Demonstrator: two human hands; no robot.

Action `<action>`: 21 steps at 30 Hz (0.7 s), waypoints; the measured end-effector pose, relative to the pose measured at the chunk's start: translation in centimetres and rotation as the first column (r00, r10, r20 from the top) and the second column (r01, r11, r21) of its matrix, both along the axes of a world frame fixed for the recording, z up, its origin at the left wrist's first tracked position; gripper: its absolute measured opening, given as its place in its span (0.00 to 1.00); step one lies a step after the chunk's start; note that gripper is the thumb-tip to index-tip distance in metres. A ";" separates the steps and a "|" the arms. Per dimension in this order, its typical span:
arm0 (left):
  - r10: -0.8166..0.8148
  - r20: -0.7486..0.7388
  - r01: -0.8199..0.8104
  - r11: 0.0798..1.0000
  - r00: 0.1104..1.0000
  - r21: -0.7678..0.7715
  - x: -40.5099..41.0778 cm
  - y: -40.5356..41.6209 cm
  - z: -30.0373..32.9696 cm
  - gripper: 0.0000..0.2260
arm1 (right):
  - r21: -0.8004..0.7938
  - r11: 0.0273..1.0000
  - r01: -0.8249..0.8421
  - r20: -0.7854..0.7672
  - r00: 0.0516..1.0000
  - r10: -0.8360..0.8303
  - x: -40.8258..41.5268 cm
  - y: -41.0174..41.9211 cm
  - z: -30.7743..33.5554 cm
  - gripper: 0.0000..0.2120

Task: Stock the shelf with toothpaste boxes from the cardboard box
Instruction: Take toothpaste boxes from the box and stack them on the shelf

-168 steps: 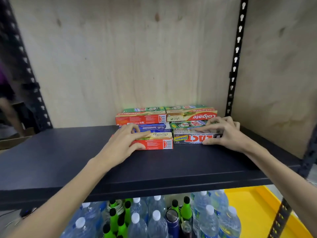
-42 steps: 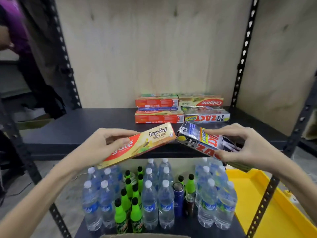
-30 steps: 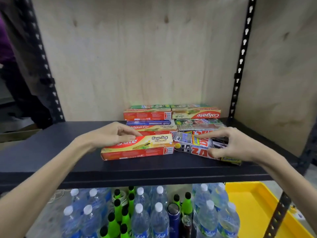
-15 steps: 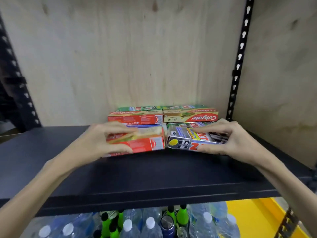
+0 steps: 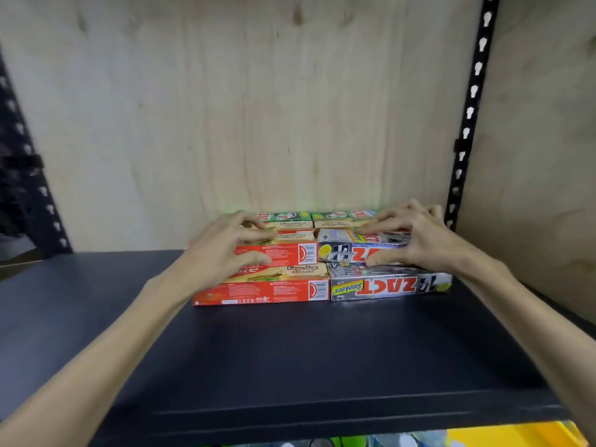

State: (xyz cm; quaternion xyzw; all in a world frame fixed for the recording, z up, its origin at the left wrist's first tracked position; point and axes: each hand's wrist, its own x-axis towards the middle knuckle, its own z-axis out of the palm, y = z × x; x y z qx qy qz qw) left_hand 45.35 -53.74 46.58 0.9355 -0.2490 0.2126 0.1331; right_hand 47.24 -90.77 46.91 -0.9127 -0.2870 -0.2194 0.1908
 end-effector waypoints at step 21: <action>0.061 0.042 -0.034 0.881 0.997 -0.472 -4.4 -3.7 -2.3 0.29 | 0.313 0.942 0.118 0.131 0.977 -0.166 -4.6 2.4 -3.1 0.25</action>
